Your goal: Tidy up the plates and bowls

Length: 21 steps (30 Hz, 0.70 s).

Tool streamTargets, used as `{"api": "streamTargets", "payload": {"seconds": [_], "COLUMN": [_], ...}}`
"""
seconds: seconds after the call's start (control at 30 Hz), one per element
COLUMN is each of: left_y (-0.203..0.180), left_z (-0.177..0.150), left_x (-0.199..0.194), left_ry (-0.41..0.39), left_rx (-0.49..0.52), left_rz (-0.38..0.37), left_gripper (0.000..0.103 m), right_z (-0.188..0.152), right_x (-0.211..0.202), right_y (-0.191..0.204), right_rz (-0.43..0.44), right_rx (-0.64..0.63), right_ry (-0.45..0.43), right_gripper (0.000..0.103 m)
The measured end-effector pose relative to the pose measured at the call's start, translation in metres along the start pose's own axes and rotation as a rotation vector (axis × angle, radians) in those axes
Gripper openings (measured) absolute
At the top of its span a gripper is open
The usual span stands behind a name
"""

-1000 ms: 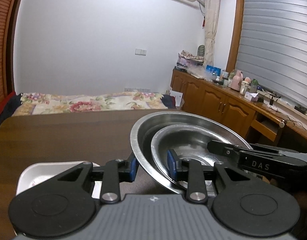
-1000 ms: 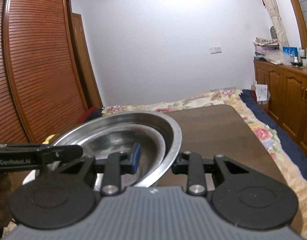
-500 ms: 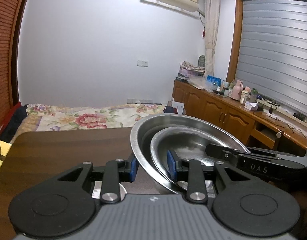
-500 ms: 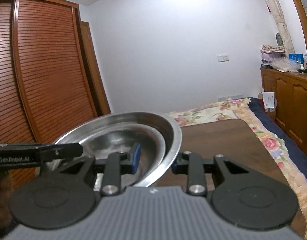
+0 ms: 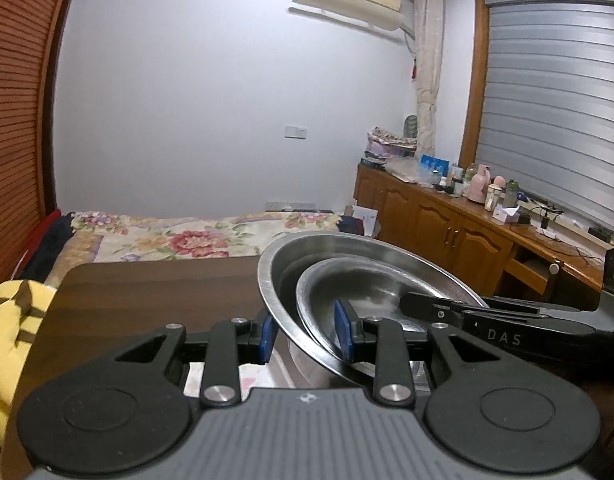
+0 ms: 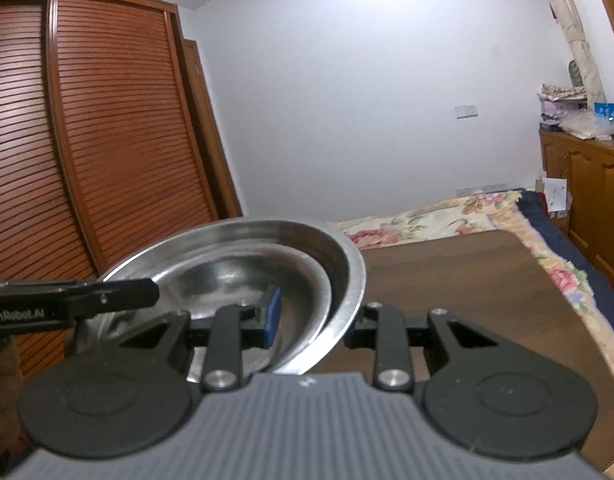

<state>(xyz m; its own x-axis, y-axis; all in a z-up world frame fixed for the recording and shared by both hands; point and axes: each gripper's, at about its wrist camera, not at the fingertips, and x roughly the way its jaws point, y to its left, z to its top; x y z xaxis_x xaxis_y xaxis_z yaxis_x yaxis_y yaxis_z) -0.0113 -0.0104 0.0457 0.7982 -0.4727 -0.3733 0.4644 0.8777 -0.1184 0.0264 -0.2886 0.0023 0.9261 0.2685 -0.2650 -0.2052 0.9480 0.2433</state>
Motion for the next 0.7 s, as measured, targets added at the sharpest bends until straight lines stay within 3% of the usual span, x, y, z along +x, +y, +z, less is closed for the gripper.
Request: {"api": "streamTargets", "payload": {"seconds": [0.3,0.7], "left_y": [0.029,0.071], "left_z": [-0.015,-0.037], "left_x": [-0.01,0.016], "left_ry": [0.015,0.063], "left_rx": [-0.043,-0.109], "left_rz": [0.052,0.085], "left_gripper": [0.032,0.032], "right_z": [-0.004,-0.022], "right_x": [0.009,0.042], "right_y": [0.024,0.041], "right_rz": [0.045,0.079], "right_rx": [-0.046,-0.145], "right_ry": [0.028,0.095], "right_gripper": [0.032,0.032]}}
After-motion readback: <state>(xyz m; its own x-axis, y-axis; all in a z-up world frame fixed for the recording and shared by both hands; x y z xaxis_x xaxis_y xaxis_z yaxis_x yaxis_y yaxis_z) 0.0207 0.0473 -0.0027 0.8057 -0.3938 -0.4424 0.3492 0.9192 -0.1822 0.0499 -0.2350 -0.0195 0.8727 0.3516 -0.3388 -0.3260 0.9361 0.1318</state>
